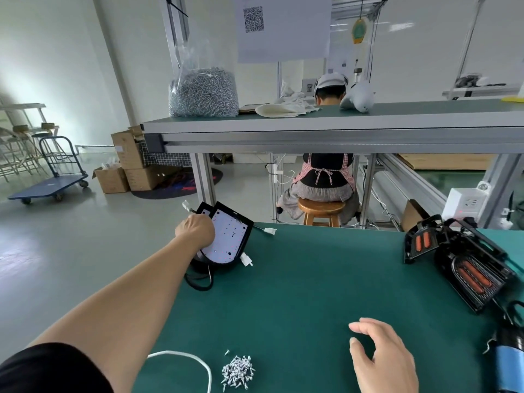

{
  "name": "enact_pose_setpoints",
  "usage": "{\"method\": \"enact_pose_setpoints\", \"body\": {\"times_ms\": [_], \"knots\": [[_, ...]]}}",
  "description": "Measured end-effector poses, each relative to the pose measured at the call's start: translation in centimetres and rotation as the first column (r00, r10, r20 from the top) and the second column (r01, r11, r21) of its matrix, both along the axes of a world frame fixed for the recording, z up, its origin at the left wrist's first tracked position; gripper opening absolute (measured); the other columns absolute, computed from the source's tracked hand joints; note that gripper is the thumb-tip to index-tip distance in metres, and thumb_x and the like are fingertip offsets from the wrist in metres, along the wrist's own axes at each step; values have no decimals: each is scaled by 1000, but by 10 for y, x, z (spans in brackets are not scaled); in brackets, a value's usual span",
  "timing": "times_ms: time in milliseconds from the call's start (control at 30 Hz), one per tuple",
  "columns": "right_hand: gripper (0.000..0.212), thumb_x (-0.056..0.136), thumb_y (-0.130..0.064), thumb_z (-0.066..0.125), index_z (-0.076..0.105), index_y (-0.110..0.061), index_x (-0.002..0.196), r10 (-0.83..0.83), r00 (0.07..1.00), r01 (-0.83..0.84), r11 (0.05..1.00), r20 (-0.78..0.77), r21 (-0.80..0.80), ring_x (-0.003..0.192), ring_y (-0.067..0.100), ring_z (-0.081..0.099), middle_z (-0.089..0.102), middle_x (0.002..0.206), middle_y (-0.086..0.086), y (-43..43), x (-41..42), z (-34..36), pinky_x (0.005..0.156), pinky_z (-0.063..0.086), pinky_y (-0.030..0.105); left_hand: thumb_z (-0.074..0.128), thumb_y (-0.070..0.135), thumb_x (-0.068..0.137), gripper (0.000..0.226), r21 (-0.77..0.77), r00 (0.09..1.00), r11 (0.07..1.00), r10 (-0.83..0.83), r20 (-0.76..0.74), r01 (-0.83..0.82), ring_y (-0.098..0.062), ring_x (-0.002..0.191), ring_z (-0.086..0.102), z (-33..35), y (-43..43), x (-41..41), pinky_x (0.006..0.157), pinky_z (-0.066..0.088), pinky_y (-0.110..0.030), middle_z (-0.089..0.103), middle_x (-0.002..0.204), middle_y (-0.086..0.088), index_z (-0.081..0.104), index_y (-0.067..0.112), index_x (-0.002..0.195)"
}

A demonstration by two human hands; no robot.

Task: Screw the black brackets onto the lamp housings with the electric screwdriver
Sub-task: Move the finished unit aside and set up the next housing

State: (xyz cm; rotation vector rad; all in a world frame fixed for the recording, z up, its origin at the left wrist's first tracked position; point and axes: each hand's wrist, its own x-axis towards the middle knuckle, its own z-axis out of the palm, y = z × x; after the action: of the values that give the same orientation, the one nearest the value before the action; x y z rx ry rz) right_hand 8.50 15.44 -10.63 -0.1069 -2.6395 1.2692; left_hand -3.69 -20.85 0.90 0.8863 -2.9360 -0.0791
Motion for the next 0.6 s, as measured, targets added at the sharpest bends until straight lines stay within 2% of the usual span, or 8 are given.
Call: {"method": "enact_pose_setpoints", "body": {"times_ms": [100, 300, 367, 433, 500, 533, 567, 600], "knots": [[26, 83, -4, 75, 72, -29, 90, 4, 1000, -4, 1000, -3, 3, 100, 26, 61, 67, 116, -7, 0, 1, 0, 100, 37, 44, 44, 0, 90, 33, 105, 998, 994, 22, -55, -16, -31, 98, 57, 3, 5, 5, 75, 43, -35, 60, 121, -17, 61, 3, 119], [26, 87, -8, 71, 67, -34, 93, 17, 1000, -17, 1000, 16, 3, 109, 21, 58, 63, 119, -10, 1, 3, 4, 104, 35, 42, 47, 2, 94, 27, 274, 988, 962, 51, -148, -9, -34, 110, 62, 8, 28, 12, 75, 46, -33, 64, 120, -19, 60, -3, 117], [27, 88, -9, 70, 66, -35, 94, 12, 1000, -12, 1000, 14, 1, 114, 20, 56, 62, 119, -11, 2, 4, 5, 105, 34, 41, 52, 9, 95, 28, 438, 966, 899, 105, -237, 10, -28, 105, 63, 14, 48, 21, 73, 45, -29, 66, 103, -8, 62, 2, 120], [25, 89, -9, 70, 67, -33, 95, 8, 1000, -8, 1000, 16, -6, 116, 20, 55, 61, 118, -11, 2, 5, 6, 105, 35, 42, 56, 16, 95, 29, 487, 977, 870, 28, -211, 80, -20, 97, 63, 10, 62, 26, 70, 46, -23, 63, 93, 0, 62, 9, 122], [24, 89, -8, 69, 69, -30, 97, 3, 1000, -2, 1000, 16, -19, 116, 21, 54, 61, 118, -10, 2, 5, 5, 106, 36, 43, 52, 13, 97, 32, 796, 907, 596, 271, -323, 105, -12, 77, 61, 11, 80, 30, 59, 53, -17, 67, 109, -8, 60, 4, 127], [23, 89, -8, 68, 69, -29, 98, 2, 1000, -2, 1000, 11, -27, 115, 22, 54, 61, 118, -10, 2, 4, 3, 105, 37, 44, 50, 10, 98, 34, 813, 871, 560, 309, -381, 157, -11, 68, 58, 6, 88, 30, 55, 54, -18, 67, 107, -11, 58, 1, 129], [23, 89, -7, 68, 70, -28, 100, -1, 1000, 1, 999, 2, -38, 113, 23, 55, 61, 119, -8, 3, 2, 2, 104, 38, 45, 49, 9, 98, 34, 797, 881, 581, 278, -382, 162, -13, 65, 57, 6, 100, 33, 56, 57, -20, 65, 99, -10, 57, -2, 130], [24, 90, -6, 67, 70, -27, 101, -8, 1000, 7, 997, -14, -71, 109, 24, 56, 62, 120, -7, 4, 0, -1, 101, 40, 44, 49, 8, 98, 34, 822, 885, 543, 284, -370, 170, -17, 69, 58, 4, 112, 35, 61, 58, -23, 61, 92, -7, 58, -4, 128]]}}
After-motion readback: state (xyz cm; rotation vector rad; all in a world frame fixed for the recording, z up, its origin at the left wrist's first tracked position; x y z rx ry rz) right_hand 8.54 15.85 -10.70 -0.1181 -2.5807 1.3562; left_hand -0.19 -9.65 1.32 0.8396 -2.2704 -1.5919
